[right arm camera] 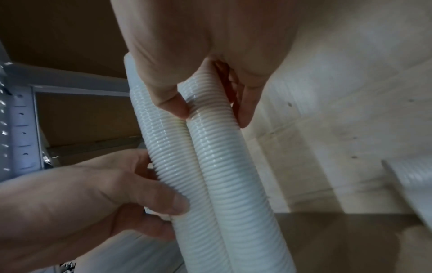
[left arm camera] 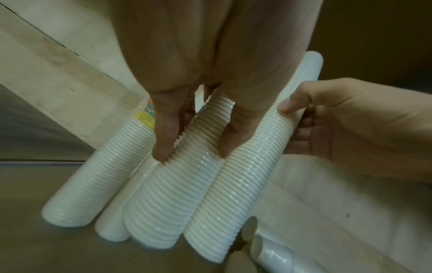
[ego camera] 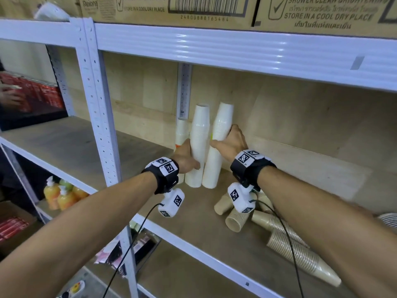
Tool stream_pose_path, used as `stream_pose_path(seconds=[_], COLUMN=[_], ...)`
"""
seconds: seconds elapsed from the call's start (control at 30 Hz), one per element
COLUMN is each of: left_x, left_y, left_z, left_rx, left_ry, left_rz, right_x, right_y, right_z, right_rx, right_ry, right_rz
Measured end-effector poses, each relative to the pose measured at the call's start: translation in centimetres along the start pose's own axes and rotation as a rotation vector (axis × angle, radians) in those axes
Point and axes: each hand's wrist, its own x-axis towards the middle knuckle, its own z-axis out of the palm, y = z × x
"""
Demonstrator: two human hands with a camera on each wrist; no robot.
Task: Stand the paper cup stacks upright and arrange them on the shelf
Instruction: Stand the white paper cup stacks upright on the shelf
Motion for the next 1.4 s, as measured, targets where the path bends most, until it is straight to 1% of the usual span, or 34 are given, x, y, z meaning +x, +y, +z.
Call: stream_pose_path(seconds=[0.17,0.33,0.5,0.6,0.7,0.77,0.9,1.03,1.13,1.27,1.4], left_x=[0.1,0.1,0.4,0.6,0.6,0.8,1.1,1.5,1.7,1.8,1.6], left_y=[-2.4,-4.8,-5.9,-6.0,-4.7,-3.1,0.6,3.8,5.2,6.1,6.3], left_z=[0.3,1.2,2.0,1.6,0.3,-1.3,-4.2,-5.6,-5.8,-5.6,-5.5], left_rx=[0.058,0.067,0.05,0.024,-0.028,-0.018,-0.017,-0.105,-0.062,-0.006,0.001], left_ry=[-0.013,-0.047,-0.037,-0.062,-0.048,-0.02,0.066,0.115,0.156,0.132,0.109], left_rz=[-0.025,-0.059,-0.055,-0.044,-0.01,0.036,0.113,0.119,0.104,0.093,0.113], right_x=[-1.1,-1.9,-2.1,-1.8,-1.2,-0.4,1.2,1.9,2.1,2.2,2.2], right_y=[1.7,3.3,4.1,4.1,3.6,2.9,1.3,0.3,-0.1,-0.4,-0.3], right_z=[2.8,4.8,5.5,5.2,4.2,3.2,1.9,1.4,1.2,0.8,0.6], right_rx=[0.069,0.05,0.065,0.069,0.086,0.107,0.111,0.061,0.018,-0.017,-0.041], right_ry=[-0.107,-0.16,-0.189,-0.221,-0.242,-0.234,-0.155,-0.079,-0.04,-0.049,-0.072], right_rz=[0.035,0.074,0.093,0.075,0.032,0.016,-0.026,-0.067,-0.096,-0.126,-0.144])
